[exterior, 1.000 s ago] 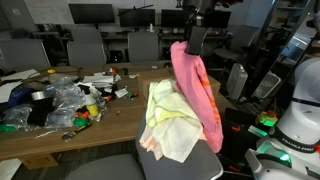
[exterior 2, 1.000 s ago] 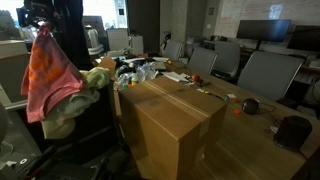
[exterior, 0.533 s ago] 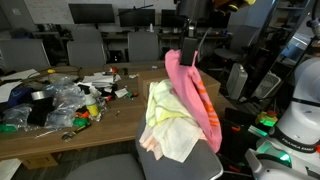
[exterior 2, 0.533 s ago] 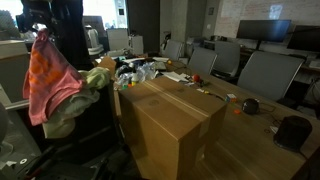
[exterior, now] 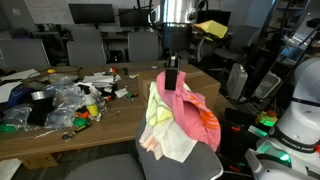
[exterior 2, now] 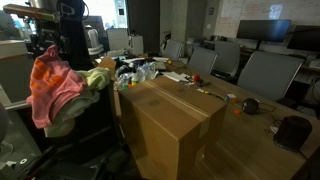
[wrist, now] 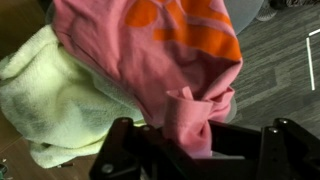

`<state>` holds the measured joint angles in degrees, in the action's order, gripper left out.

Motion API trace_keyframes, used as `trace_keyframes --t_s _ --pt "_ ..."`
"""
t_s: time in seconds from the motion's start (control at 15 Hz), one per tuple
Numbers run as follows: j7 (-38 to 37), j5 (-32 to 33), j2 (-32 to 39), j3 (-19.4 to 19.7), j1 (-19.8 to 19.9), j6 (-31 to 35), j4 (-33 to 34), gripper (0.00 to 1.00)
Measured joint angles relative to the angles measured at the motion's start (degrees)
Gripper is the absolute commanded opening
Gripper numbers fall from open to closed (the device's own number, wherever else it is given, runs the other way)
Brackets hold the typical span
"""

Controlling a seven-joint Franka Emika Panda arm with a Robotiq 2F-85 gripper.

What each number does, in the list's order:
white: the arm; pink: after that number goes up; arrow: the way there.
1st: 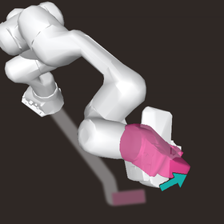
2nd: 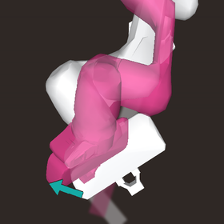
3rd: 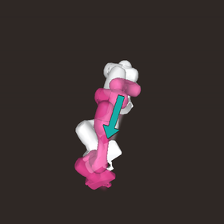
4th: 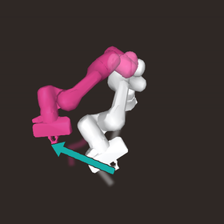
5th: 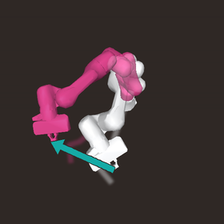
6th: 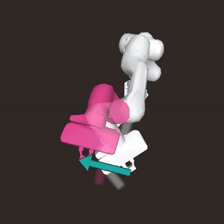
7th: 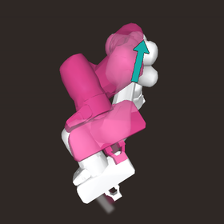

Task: Move all the clothes from the box to the backrest of the chair

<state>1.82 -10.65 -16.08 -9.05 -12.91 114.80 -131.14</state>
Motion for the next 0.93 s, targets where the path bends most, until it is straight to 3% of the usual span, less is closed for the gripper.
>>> trace_keyframes --t_s 0.4,0.47,0.53,0.67,0.93 --pt "-5.72 5.84 5.08 -1.09 0.32 2.72 -0.21 0.00" --pt "-6.76 6.66 5.68 -1.09 0.47 2.80 -0.17 0.04" --pt "-7.71 7.57 6.21 -1.09 0.67 2.85 -0.11 0.27" --pt "-9.00 9.16 6.87 -1.09 0.99 2.86 0.06 0.30" --pt "-10.93 13.35 6.99 -1.14 1.11 2.86 0.26 0.58"
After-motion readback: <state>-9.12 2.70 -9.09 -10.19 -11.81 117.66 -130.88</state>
